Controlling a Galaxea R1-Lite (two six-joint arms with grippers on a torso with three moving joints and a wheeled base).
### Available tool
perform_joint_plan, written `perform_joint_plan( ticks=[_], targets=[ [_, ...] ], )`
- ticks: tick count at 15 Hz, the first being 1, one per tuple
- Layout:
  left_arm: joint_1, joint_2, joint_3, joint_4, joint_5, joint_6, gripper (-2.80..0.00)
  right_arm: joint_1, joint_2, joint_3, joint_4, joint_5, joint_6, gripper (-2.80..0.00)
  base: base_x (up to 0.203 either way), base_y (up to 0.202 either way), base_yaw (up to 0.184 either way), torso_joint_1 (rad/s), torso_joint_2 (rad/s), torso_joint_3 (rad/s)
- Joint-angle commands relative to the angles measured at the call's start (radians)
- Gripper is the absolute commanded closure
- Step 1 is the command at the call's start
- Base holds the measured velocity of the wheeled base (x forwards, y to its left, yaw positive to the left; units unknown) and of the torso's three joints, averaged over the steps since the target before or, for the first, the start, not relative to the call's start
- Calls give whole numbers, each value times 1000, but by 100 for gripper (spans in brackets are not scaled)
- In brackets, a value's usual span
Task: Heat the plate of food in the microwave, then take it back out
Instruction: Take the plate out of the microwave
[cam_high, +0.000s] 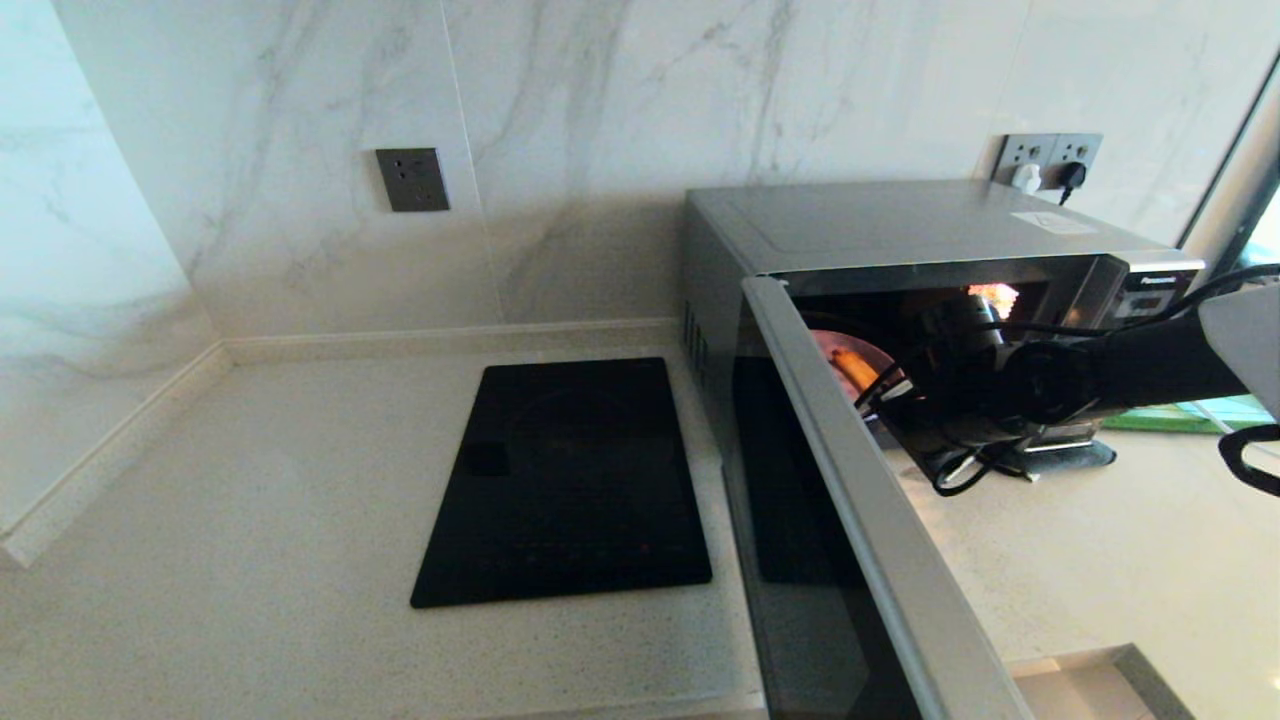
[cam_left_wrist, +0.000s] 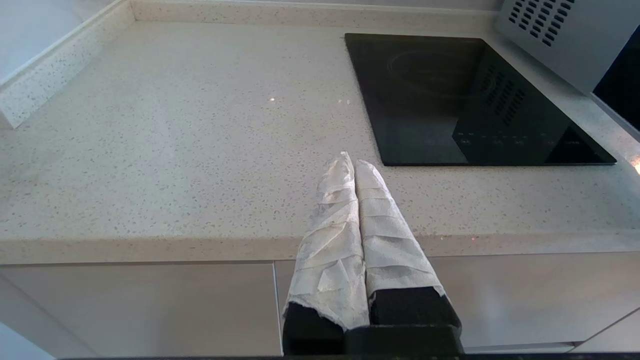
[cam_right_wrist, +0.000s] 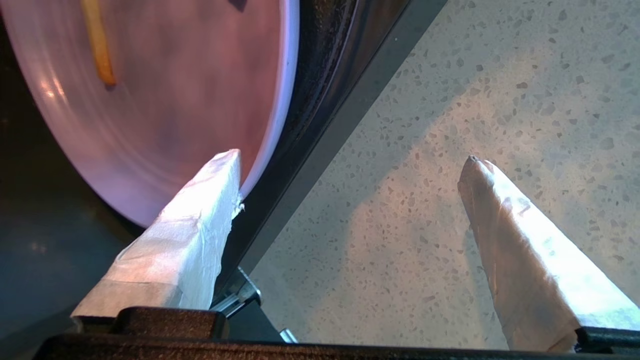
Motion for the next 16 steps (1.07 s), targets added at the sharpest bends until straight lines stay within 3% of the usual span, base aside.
perform_joint_plan(
  ticks=[1,16],
  targets=[
    [0,2,0,-1,1,-1,0,0,7,6,0,-2,-1,-280,0,0,0,0,0,0],
    [0,2,0,-1,1,-1,0,-1,-52,79,0,-59,-6,-280,0,0,0,0,0,0]
  ],
)
